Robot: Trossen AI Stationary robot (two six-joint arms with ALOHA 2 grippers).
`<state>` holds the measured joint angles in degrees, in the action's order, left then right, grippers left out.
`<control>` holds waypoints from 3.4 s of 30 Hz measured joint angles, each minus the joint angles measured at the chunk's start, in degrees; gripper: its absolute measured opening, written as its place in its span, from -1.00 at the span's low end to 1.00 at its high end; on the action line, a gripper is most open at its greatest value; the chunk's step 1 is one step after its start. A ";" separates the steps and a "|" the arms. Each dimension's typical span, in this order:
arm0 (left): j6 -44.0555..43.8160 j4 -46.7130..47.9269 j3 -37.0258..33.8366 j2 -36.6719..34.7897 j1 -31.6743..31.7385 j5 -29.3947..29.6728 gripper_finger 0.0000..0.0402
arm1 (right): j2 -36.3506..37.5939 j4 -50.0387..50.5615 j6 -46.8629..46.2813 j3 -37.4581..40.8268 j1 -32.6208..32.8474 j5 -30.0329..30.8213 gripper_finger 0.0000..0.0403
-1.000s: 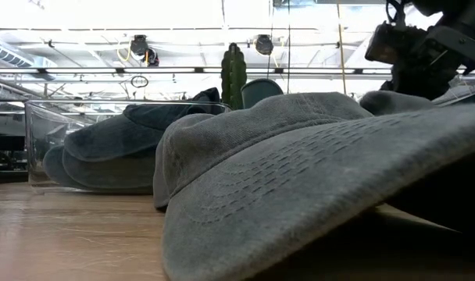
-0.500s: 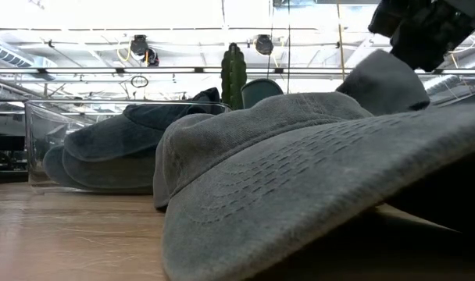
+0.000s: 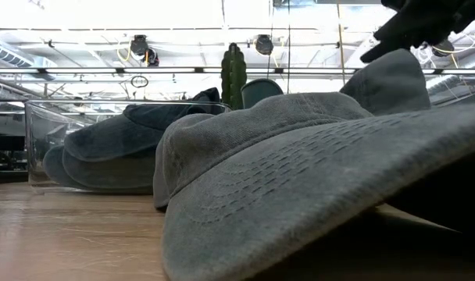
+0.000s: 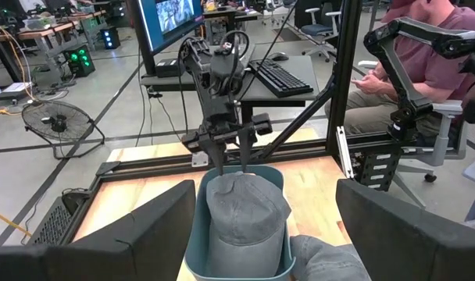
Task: Pick & Place hat
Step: Put the left gray cap into the blue bin
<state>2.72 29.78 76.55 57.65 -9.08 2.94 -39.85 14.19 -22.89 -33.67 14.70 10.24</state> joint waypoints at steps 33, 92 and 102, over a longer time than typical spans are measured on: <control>0.01 -0.02 0.00 0.00 0.00 0.00 0.59 | -40.54 11.32 -4.89 -21.88 12.40 9.22 -0.98; 0.01 -0.02 0.00 0.00 0.00 0.01 0.59 | -27.53 12.35 -1.29 -18.77 5.40 10.62 -1.00; 0.00 0.00 -0.01 -0.02 -0.01 0.00 0.59 | -38.64 27.67 -2.62 -23.37 0.74 12.68 -1.00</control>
<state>2.72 29.78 76.54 57.63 -9.09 2.94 -78.49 41.86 -25.51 -57.04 15.44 22.92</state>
